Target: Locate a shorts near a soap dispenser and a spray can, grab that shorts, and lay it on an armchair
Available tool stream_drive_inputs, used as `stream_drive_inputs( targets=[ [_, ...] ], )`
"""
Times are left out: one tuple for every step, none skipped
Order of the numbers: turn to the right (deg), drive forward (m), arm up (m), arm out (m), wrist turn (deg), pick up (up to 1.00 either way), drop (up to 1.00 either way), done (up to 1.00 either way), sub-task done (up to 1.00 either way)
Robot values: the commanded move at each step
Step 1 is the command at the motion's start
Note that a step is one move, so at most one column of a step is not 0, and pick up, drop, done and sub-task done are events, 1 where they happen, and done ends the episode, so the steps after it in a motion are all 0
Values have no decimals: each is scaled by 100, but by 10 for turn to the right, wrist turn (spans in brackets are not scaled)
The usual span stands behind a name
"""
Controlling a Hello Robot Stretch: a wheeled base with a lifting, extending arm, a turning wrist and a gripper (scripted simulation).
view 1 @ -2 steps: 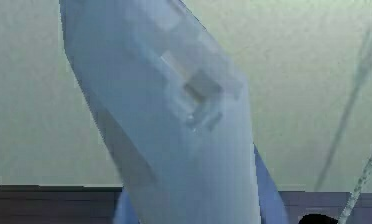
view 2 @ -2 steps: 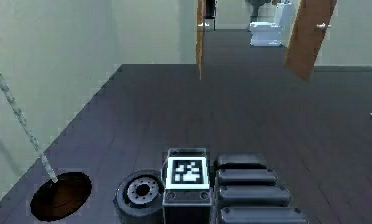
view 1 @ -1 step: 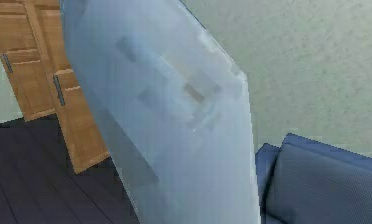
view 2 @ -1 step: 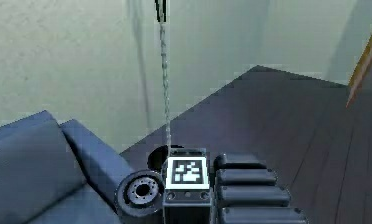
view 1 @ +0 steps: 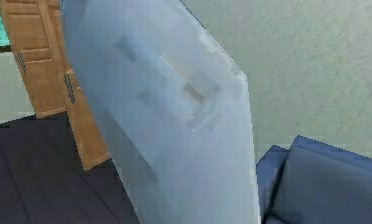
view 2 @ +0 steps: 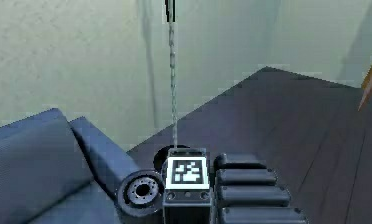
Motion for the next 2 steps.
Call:
stream_drive_inputs(
  targets=[
    [-450, 0, 0, 0, 0, 0, 0, 0, 0],
    [-450, 0, 0, 0, 0, 0, 0, 0, 0]
  ],
)
